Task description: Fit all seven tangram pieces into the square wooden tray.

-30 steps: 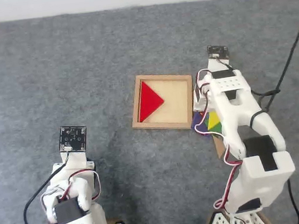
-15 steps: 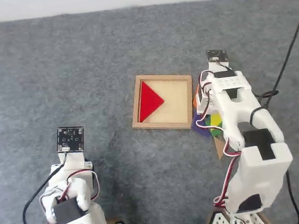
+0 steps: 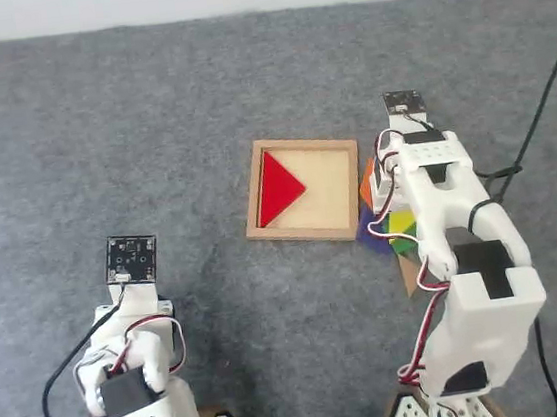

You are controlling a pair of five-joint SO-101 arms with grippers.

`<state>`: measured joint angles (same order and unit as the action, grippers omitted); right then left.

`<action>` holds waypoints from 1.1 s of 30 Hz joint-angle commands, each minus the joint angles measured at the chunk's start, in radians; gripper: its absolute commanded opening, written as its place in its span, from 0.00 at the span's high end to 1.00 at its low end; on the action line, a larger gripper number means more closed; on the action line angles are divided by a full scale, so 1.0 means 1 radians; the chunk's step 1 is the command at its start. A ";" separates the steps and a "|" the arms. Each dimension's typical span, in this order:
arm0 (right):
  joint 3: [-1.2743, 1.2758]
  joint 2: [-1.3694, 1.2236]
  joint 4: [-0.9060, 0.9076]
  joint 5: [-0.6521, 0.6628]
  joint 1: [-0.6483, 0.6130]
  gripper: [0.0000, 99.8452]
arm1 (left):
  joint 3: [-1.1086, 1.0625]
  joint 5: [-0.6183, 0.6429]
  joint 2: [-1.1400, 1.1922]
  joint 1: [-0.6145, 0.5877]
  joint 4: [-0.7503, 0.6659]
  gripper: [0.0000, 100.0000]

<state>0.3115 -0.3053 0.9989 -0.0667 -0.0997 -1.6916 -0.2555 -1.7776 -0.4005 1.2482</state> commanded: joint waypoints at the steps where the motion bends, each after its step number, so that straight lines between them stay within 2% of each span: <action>1: -0.037 -0.007 -0.008 0.009 0.001 0.83 | 0.007 -0.009 -0.012 -0.008 0.006 0.91; 9: -0.037 -0.004 -0.004 0.009 0.001 0.84 | 0.007 -0.009 -0.012 -0.008 0.006 0.91; 21: -0.146 -0.004 0.142 -0.002 0.002 0.84 | 0.007 -0.009 -0.012 -0.008 0.006 0.91; 28: -0.261 0.033 0.283 -0.110 0.002 0.84 | 0.007 -0.009 -0.012 -0.008 0.006 0.91; 33: -0.342 0.157 0.374 -0.275 -0.025 0.84 | 0.007 -0.009 -0.012 -0.008 0.006 0.91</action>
<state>0.0629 -0.2793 1.3241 -0.2524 -0.1028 -1.6916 -0.2555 -1.7776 -0.4005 1.2482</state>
